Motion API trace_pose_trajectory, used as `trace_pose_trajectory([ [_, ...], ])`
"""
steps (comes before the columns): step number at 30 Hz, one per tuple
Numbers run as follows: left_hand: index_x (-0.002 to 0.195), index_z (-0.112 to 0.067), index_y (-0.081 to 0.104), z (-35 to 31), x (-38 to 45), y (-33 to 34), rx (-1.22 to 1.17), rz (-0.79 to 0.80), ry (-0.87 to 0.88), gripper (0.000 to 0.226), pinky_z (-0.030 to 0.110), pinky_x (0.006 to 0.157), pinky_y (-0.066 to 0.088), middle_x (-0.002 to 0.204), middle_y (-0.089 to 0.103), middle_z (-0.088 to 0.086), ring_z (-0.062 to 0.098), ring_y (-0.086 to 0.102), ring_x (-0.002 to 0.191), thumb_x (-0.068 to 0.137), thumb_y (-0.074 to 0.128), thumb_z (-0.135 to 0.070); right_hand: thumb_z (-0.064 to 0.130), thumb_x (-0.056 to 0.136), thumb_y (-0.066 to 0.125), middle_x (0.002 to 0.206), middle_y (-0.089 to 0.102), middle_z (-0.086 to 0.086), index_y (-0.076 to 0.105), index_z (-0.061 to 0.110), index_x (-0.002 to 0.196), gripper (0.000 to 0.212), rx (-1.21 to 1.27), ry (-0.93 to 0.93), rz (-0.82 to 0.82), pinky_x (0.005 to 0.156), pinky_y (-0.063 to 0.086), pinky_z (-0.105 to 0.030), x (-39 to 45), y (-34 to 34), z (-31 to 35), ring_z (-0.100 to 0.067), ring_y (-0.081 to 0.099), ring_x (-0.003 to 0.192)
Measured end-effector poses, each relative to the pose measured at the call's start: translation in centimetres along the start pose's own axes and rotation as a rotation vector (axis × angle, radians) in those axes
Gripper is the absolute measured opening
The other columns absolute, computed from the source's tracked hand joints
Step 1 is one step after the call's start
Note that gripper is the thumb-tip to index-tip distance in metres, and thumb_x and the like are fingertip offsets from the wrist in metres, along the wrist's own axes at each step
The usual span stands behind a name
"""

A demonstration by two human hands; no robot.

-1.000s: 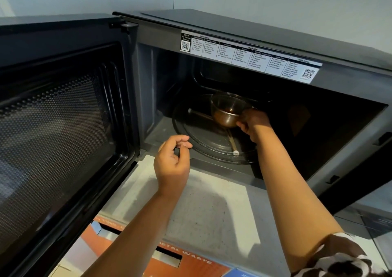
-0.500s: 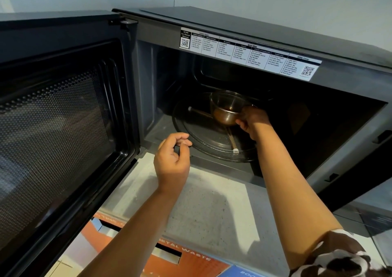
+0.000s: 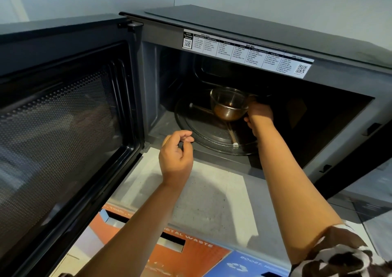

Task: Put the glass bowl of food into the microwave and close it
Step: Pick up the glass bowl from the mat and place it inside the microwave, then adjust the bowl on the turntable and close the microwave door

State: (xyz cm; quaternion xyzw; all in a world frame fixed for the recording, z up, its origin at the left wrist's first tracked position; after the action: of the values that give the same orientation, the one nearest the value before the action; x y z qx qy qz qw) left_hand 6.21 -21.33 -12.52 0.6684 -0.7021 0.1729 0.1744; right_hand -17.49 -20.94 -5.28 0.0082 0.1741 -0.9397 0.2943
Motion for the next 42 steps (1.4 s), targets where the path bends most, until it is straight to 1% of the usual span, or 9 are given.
trace_pose_trajectory([
  [3, 0.101, -0.008, 0.066, -0.3, -0.1, -0.2, 0.010, -0.023, 0.004, 0.024, 0.019, 0.075, 0.051, 0.096, 0.065, 0.011, 0.009, 0.062, 0.086, 0.086, 0.046, -0.008, 0.040, 0.087, 0.047, 0.054, 0.054, -0.002, 0.057, 0.016, 0.061, 0.037, -0.021, 0.001, -0.042, 0.049, 0.036, -0.029, -1.2, -0.6, 0.2, -0.018, 0.050, 0.049],
  [7, 0.101, -0.013, 0.065, -1.3, -1.0, -0.7, 0.015, 0.000, 0.003, 0.025, 0.019, 0.076, 0.051, 0.092, 0.060, -0.004, 0.018, 0.063, 0.091, 0.086, 0.045, -0.008, 0.040, 0.085, 0.047, 0.059, 0.057, 0.003, 0.050, 0.023, 0.059, 0.031, -0.011, -0.045, -0.075, 0.065, 0.046, -0.036, -4.3, -1.7, 0.1, -0.021, 0.060, 0.064],
  [10, 0.096, -0.031, 0.064, -1.7, -2.0, -1.1, 0.021, 0.008, -0.059, 0.026, 0.016, 0.073, 0.049, 0.092, 0.061, -0.006, 0.011, 0.063, 0.088, 0.086, 0.045, -0.016, 0.033, 0.086, 0.047, 0.063, 0.058, 0.003, 0.052, 0.024, 0.068, 0.020, 0.064, -0.133, -0.059, 0.064, 0.046, -0.036, -6.6, -2.3, -0.5, -0.020, 0.061, 0.066],
  [14, 0.088, -0.053, 0.056, -3.9, -3.6, -2.3, 0.033, 0.064, -0.168, 0.030, 0.029, 0.076, 0.056, 0.098, 0.064, -0.009, 0.003, 0.063, 0.089, 0.085, 0.044, -0.026, 0.035, 0.091, 0.045, 0.069, 0.059, 0.004, 0.057, 0.019, 0.090, 0.020, 0.058, -0.219, -0.034, 0.071, 0.050, -0.039, -10.4, -3.2, -0.5, -0.017, 0.060, 0.066],
  [18, 0.086, -0.051, 0.057, -7.3, -4.9, -3.5, 0.010, 0.088, -0.140, 0.029, 0.040, 0.070, 0.058, 0.097, 0.067, -0.005, 0.013, 0.064, 0.087, 0.085, 0.046, -0.024, 0.035, 0.093, 0.045, 0.072, 0.059, 0.006, 0.057, 0.019, 0.093, 0.020, 0.052, -0.243, -0.028, 0.071, 0.050, -0.038, -14.0, -4.2, -0.6, -0.016, 0.061, 0.068],
  [21, 0.084, -0.046, 0.057, -9.4, -5.5, -4.0, -0.031, 0.106, -0.090, 0.033, 0.037, 0.062, 0.054, 0.094, 0.068, 0.004, 0.022, 0.061, 0.076, 0.086, 0.048, -0.014, 0.035, 0.093, 0.046, 0.071, 0.061, 0.005, 0.057, 0.022, 0.082, 0.020, 0.051, -0.271, -0.047, 0.062, 0.048, -0.032, -16.5, -5.1, -0.4, -0.016, 0.061, 0.064],
  [28, 0.089, -0.032, 0.060, -14.7, -5.9, -4.5, -0.061, 0.190, -0.069, 0.022, 0.048, 0.065, 0.054, 0.097, 0.066, 0.002, 0.021, 0.058, 0.075, 0.088, 0.050, -0.012, 0.036, 0.093, 0.044, 0.074, 0.061, 0.012, 0.058, 0.023, 0.085, 0.021, 0.030, -0.355, -0.090, 0.068, 0.051, -0.033, -21.1, -8.0, 1.9, -0.010, 0.063, 0.065],
  [34, 0.095, -0.020, 0.063, -19.0, -5.6, -5.3, -0.005, 0.228, 0.020, 0.017, 0.029, 0.074, 0.049, 0.096, 0.067, 0.006, 0.018, 0.061, 0.089, 0.088, 0.052, -0.010, 0.035, 0.094, 0.044, 0.074, 0.060, 0.012, 0.054, 0.029, 0.079, 0.019, 0.045, -0.421, -0.091, 0.061, 0.047, -0.025, -24.2, -10.2, 4.2, -0.006, 0.062, 0.065],
  [42, 0.111, -0.016, 0.061, -27.1, -4.4, -9.0, 0.212, 0.171, 0.080, 0.024, 0.029, 0.084, 0.044, 0.115, 0.064, 0.001, 0.018, 0.056, 0.109, 0.090, 0.051, -0.017, 0.034, 0.095, 0.043, 0.078, 0.062, 0.009, 0.058, 0.023, 0.085, 0.021, 0.060, -0.496, -0.039, 0.059, 0.045, -0.024, -29.4, -13.7, 5.1, -0.007, 0.061, 0.065],
])
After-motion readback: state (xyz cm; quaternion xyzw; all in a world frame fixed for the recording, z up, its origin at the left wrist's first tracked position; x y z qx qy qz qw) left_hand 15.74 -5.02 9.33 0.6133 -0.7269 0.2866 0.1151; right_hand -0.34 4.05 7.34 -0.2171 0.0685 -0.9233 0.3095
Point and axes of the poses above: each hand's wrist, its own x-axis towards the middle knuckle, its own y-axis out of the palm, z = x × y, the point moved 4 cm from there along x, towards the middle knuckle
